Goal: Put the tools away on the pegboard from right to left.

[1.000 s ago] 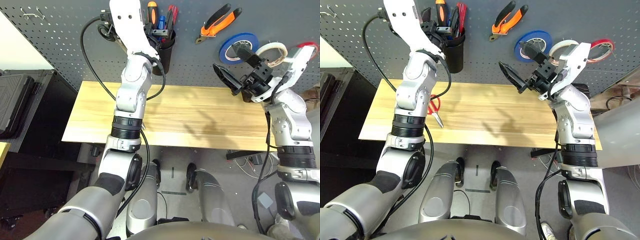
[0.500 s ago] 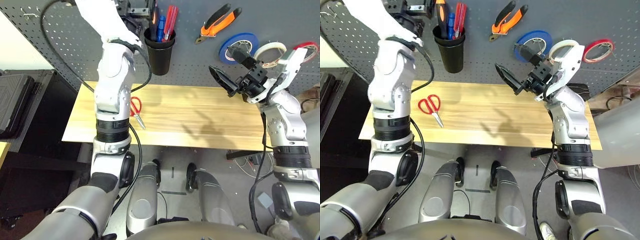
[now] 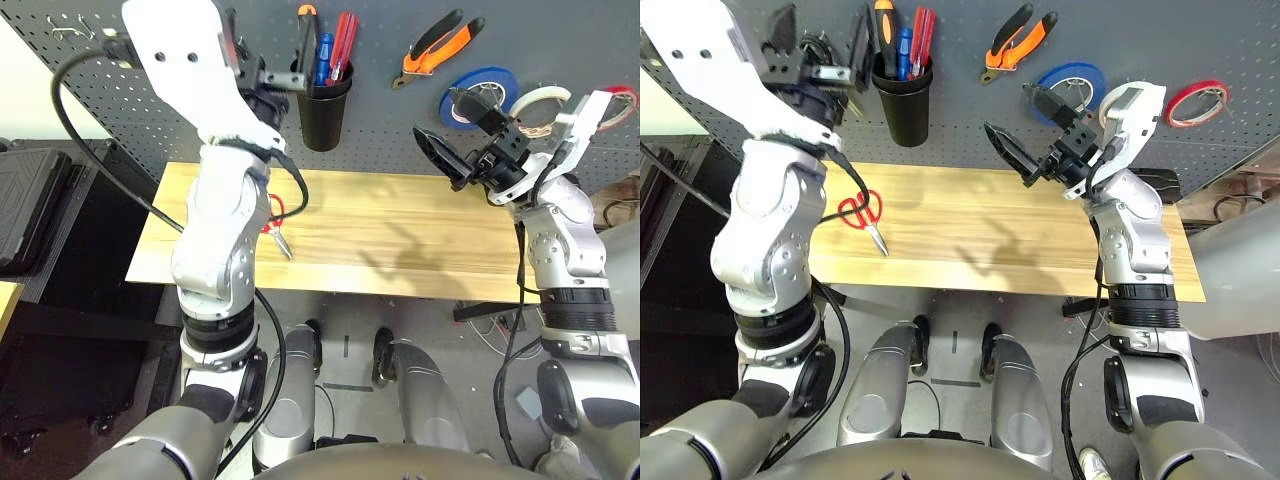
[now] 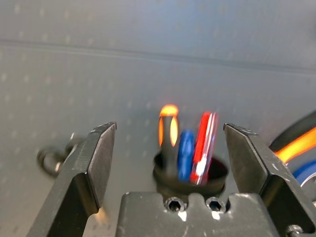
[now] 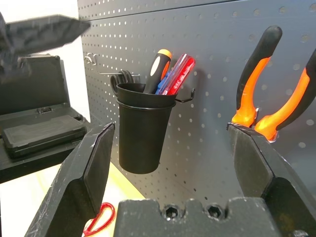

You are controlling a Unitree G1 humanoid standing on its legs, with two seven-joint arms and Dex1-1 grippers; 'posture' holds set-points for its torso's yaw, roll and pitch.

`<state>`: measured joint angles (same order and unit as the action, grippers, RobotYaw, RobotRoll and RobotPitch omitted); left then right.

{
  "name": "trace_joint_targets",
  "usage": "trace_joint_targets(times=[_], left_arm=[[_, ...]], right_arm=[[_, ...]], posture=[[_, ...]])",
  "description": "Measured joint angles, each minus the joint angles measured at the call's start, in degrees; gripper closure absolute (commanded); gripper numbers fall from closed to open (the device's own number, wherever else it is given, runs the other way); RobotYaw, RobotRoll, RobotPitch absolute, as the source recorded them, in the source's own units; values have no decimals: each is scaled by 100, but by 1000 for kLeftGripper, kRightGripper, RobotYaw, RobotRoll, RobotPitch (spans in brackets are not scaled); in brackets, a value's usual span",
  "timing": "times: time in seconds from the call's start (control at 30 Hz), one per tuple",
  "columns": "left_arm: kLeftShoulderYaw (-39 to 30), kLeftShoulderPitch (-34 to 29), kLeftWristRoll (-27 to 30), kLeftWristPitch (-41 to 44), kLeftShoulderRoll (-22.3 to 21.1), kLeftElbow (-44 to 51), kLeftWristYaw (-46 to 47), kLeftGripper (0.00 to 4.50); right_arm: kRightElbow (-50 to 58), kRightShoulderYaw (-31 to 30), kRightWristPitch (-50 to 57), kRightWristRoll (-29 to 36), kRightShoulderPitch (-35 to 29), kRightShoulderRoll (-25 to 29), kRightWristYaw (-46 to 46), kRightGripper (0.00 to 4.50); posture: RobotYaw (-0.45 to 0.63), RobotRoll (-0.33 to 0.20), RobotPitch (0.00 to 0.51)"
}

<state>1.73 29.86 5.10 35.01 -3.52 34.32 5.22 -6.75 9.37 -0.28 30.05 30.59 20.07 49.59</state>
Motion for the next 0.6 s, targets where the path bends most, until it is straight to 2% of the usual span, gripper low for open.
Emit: trace_joint_targets(times=[0.4, 0.6], left_arm=[[294, -1488, -446, -483, -39, 54, -43, 64], [334, -1909, -656, -775, -21, -478, -15, 64]], right_arm=[[83, -28, 200, 55, 23, 68, 12, 0], [304, -589, 472, -460, -491, 282, 31, 0]], posture=[[198, 0, 241], [202, 0, 244]])
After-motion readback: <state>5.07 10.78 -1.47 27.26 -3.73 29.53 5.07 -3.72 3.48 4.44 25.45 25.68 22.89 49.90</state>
